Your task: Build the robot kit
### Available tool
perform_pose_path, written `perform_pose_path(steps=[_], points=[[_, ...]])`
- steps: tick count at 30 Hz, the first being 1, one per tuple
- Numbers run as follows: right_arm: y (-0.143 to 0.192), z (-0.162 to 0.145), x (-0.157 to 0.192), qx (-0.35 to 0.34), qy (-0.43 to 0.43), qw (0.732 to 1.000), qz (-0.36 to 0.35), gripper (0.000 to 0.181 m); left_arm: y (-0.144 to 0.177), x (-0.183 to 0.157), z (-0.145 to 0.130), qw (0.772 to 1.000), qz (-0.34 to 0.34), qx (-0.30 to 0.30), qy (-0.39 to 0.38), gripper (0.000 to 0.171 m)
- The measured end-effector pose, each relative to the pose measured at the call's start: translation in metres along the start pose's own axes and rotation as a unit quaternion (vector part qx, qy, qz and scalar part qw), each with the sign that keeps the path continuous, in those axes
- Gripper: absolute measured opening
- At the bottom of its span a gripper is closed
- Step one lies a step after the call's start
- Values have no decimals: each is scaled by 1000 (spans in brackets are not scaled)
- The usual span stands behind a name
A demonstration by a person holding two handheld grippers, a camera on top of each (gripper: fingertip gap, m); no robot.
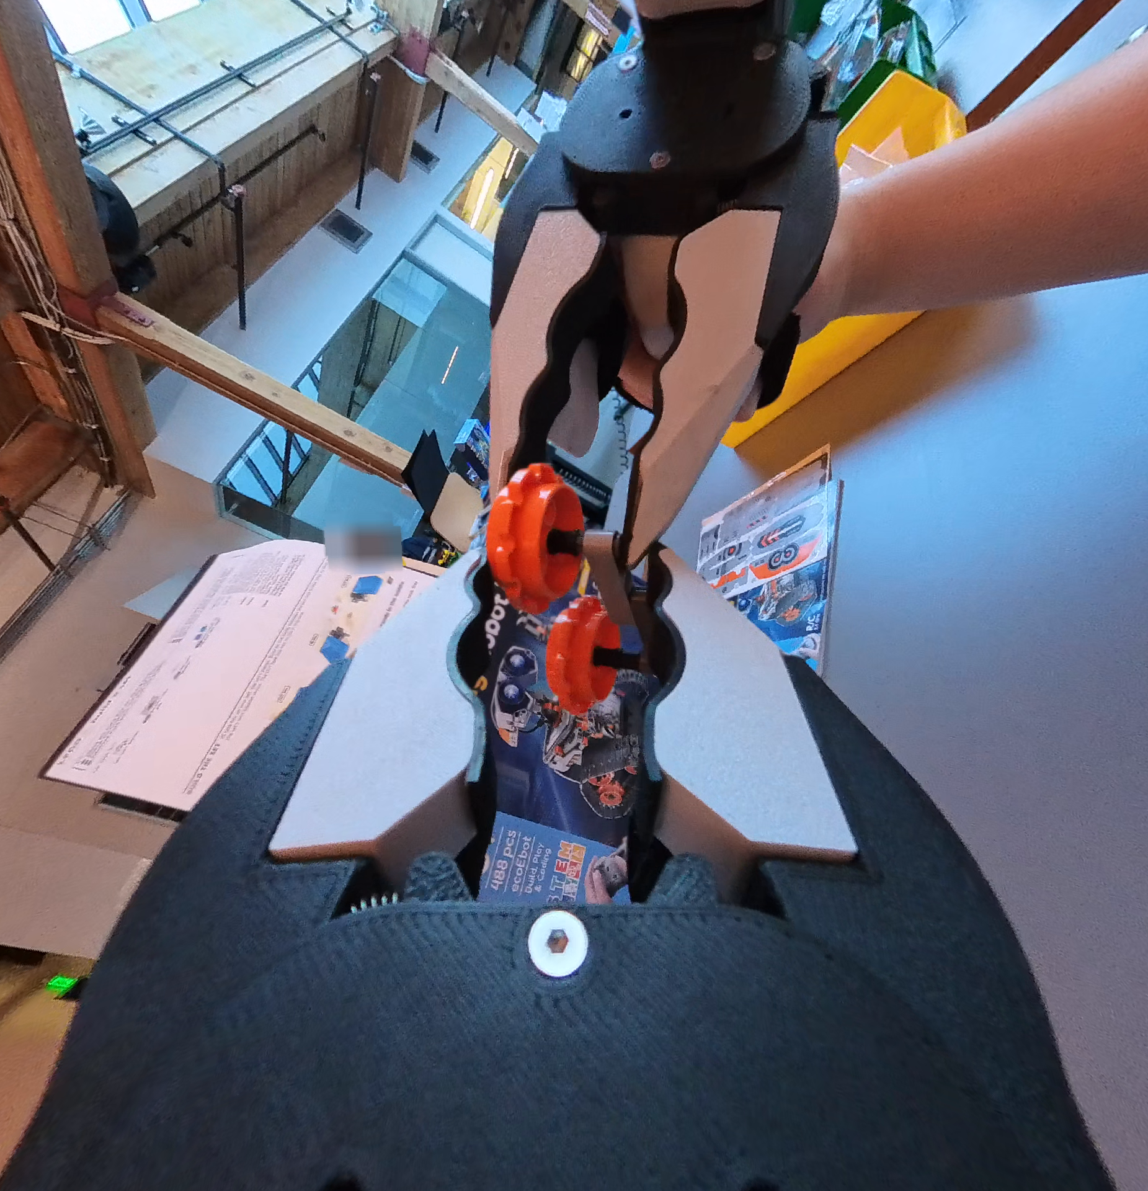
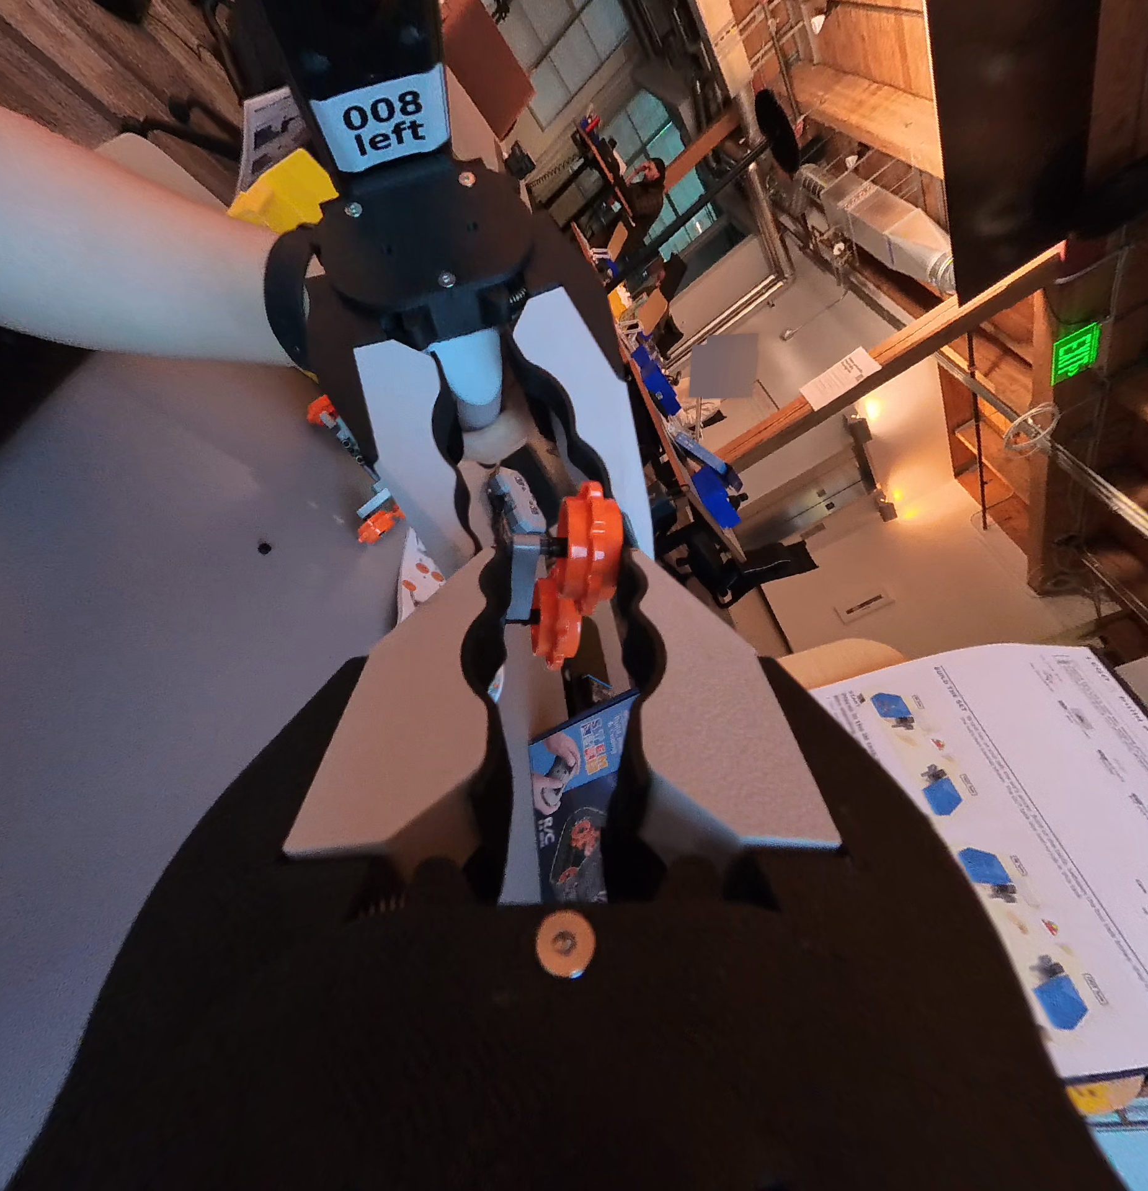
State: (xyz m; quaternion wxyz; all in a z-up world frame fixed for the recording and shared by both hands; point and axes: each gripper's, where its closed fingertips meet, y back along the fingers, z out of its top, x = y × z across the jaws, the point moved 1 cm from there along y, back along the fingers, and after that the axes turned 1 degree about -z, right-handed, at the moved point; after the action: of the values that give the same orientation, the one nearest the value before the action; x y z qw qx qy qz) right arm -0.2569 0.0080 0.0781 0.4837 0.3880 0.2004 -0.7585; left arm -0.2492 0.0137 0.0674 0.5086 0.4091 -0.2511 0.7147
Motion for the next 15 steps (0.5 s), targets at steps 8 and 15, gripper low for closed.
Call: perform_pose_path(steps=[8, 15], points=[[17, 21, -6, -29, 28, 999, -11, 32, 13, 7, 21, 999, 17, -52, 3, 28], [15, 23, 0, -17, 117, 993, -22, 31, 13, 5, 23, 998, 28, -36, -33, 29]])
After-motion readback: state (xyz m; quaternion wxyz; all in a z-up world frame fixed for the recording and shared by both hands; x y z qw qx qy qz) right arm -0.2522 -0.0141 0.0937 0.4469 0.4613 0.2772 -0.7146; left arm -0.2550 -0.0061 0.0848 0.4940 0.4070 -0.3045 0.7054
